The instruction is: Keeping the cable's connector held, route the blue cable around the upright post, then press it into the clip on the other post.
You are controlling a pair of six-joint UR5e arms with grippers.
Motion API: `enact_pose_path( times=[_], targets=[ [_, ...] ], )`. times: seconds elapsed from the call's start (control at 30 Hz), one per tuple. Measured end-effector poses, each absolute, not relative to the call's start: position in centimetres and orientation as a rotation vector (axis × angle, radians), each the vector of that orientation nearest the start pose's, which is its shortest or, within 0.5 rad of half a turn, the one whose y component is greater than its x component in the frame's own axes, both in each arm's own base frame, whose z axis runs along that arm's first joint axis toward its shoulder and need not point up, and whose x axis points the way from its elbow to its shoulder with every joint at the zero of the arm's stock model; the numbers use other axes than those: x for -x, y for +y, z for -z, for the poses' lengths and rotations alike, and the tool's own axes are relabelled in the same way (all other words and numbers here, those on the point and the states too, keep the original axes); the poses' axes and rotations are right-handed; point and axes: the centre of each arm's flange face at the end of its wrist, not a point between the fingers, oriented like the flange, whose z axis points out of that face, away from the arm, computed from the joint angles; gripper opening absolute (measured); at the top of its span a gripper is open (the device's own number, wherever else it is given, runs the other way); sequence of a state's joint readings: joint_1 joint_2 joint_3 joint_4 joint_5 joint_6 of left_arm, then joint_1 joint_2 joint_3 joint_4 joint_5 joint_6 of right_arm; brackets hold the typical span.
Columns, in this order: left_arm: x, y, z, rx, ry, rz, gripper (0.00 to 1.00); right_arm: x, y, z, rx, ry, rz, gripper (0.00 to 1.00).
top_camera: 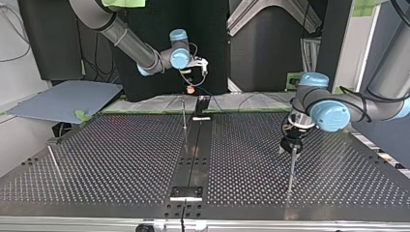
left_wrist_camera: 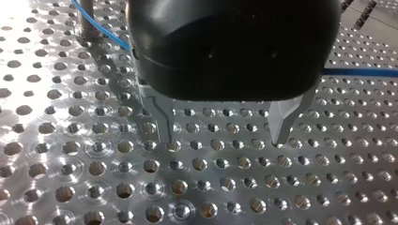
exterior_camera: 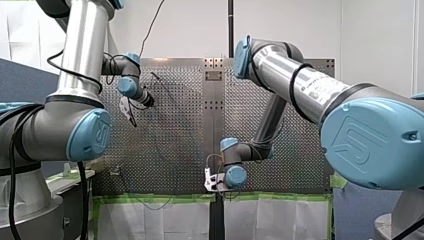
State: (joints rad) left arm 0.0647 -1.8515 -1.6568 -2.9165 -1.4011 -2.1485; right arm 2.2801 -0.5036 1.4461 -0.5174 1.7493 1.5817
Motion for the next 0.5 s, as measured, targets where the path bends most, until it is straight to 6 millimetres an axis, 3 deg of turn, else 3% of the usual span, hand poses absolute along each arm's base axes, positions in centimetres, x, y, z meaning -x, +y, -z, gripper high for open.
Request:
enact_pose_path(
  times=[0.5],
  targets=[
    [-57.6, -11.3, -31.6, 0.427, 1.687, 0.522, 1.0, -48.6, -42.5, 11.6, -1.962, -1.1, -1.186, 0.0]
  ],
)
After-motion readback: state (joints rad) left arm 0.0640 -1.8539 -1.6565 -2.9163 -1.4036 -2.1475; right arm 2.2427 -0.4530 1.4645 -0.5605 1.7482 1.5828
